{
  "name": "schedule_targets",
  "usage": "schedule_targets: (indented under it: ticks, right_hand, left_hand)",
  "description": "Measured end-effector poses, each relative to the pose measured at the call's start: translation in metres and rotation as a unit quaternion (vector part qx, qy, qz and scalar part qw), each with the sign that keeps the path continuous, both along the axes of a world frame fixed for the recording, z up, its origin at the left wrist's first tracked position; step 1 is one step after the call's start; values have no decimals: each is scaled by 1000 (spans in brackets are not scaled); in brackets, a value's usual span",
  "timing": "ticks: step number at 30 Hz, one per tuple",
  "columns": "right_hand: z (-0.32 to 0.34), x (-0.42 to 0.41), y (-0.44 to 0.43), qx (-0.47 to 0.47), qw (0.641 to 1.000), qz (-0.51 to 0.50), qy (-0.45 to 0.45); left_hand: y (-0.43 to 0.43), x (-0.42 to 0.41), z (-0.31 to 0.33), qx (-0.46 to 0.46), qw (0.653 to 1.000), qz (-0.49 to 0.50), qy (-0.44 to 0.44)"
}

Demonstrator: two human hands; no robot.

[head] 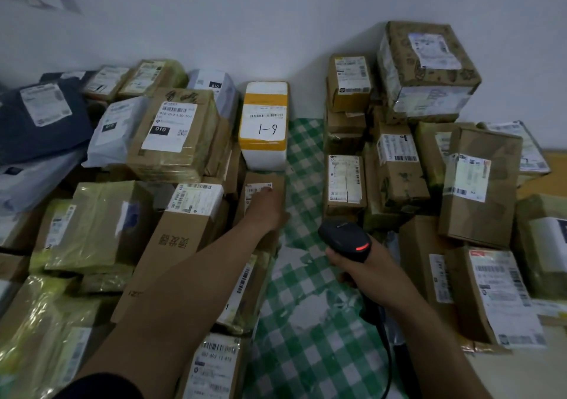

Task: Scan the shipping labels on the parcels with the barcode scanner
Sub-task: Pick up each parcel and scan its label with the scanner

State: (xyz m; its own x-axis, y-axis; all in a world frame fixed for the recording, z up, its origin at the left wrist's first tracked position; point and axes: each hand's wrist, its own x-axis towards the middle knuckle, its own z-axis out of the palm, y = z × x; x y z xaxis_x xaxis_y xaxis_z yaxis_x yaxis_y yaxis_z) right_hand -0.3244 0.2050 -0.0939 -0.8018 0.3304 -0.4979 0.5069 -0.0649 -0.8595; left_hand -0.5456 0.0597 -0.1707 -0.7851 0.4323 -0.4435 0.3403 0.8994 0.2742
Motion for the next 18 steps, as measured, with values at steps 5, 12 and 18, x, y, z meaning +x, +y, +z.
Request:
schedule_targets:
  ticks: [5,12,18]
  right_hand:
    - [2,4,5,-15,1000,-1,-1]
    - [20,19,14,27,997,-71,31]
    - [25,28,22,63,993,-91,42]
  left_hand:
    - [-2,-7,-34,-121,986,-10,-114]
    - [41,28,5,292,935,174,-97]
    - [88,41,9,383,856,239,-252]
